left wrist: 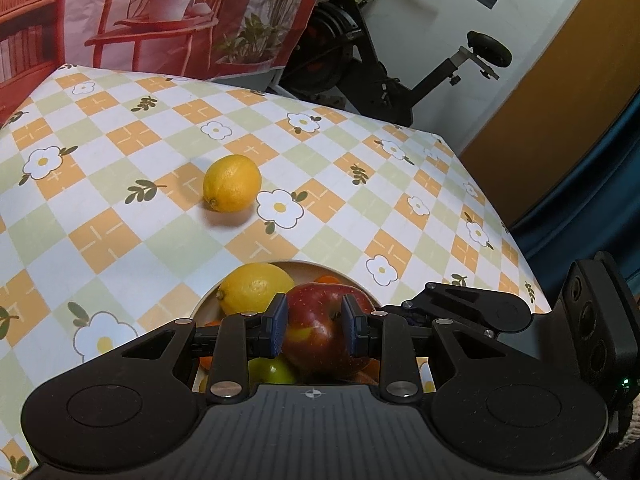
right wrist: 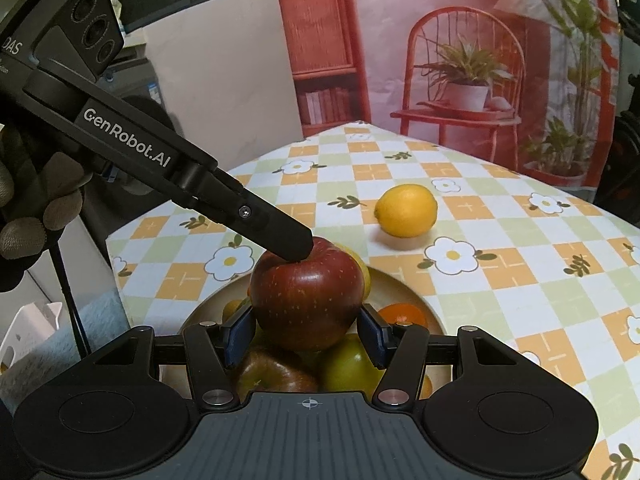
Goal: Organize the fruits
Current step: 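Carry the red apple with both grippers over the cream plate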
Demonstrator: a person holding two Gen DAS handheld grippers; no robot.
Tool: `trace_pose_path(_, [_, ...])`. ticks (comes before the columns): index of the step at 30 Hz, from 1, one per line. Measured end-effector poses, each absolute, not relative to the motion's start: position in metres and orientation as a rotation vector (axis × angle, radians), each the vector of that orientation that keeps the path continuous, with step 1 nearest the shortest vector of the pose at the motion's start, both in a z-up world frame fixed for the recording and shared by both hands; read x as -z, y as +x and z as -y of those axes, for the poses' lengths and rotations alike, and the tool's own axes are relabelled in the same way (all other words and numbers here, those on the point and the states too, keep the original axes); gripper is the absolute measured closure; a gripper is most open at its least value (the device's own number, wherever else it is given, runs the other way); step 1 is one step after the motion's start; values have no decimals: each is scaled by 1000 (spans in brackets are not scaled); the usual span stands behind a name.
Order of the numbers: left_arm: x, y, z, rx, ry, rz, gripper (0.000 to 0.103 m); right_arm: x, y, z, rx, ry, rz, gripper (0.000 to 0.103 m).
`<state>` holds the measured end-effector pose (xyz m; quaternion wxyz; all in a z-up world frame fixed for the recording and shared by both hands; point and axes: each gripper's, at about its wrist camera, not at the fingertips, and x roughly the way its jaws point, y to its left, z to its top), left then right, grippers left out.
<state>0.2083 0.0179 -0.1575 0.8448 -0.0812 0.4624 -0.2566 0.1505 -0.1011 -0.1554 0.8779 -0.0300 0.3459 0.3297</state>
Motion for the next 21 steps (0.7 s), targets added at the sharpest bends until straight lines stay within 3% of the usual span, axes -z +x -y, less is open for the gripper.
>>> trace_pose_path(15, [158, 207, -19, 530, -183, -975, 73, 157, 151, 102, -688, -49, -726, 49])
trace_pose_path(21, [158, 208, -19, 519, -186, -974, 73, 155, 149, 105, -683, -51, -713, 44])
